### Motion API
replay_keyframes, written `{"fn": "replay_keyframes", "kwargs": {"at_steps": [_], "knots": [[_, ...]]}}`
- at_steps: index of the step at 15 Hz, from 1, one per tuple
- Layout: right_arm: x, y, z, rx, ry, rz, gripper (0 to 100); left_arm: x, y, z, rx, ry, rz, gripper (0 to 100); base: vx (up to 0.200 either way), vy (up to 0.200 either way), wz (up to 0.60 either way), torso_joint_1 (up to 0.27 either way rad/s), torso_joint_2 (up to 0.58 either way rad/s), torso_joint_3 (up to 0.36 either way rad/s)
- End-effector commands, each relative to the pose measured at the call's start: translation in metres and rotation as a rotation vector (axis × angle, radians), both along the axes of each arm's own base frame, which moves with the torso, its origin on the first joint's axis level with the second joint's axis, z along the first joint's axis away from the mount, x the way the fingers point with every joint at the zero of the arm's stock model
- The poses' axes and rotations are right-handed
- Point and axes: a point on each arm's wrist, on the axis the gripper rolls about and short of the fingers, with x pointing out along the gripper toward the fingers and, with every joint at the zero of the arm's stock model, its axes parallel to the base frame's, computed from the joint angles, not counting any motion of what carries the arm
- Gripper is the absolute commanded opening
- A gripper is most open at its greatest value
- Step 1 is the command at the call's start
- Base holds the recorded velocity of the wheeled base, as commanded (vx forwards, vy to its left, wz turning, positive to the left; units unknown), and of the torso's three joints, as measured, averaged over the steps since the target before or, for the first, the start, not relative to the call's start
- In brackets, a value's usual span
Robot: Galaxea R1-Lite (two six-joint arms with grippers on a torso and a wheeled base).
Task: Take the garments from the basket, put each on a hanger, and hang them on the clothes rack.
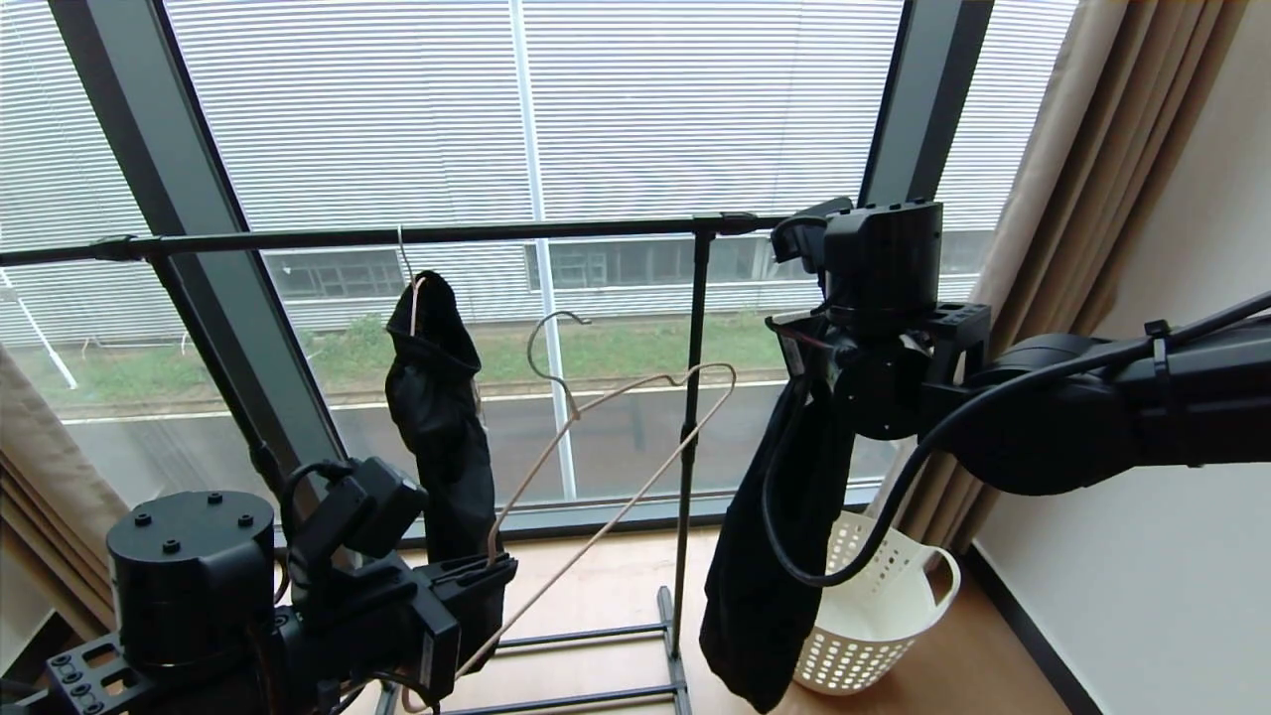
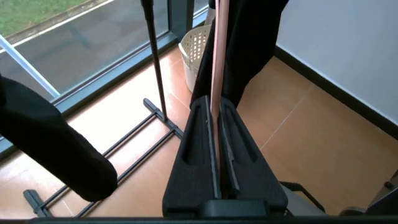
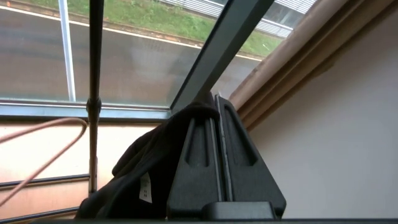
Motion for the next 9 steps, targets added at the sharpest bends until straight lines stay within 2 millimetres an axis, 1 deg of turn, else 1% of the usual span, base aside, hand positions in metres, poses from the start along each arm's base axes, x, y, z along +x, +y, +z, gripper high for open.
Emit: {"fn": "replay_keyframes", "kwargs": {"at_steps": [1,2,6,9], "knots": [[0.006,0.001,-0.004,-0.002,0.001,-0.010,0,-0.003,-0.004,-0.006,-0.002,0.020,-0.043,0,0.000,0.000,0.00,0.000,0.00,0.000],[0.006,0.001,-0.004,0.004,-0.009,-0.010,0,-0.002,-0.004,-0.010,-0.008,0.034,-0.076,0,0.000,0.000,0.00,0.000,0.00,0.000],[0.006,0.002,-0.002,0.010,-0.017,-0.007,0,0.000,-0.010,-0.016,-0.033,0.006,-0.102,0,0.000,0.000,0.00,0.000,0.00,0.000],[0.010,0.006,-0.007,0.012,-0.023,-0.021,0,-0.003,-0.013,-0.022,-0.043,-0.014,-0.124,0,0.000,0.000,0.00,0.000,0.00,0.000]]}}
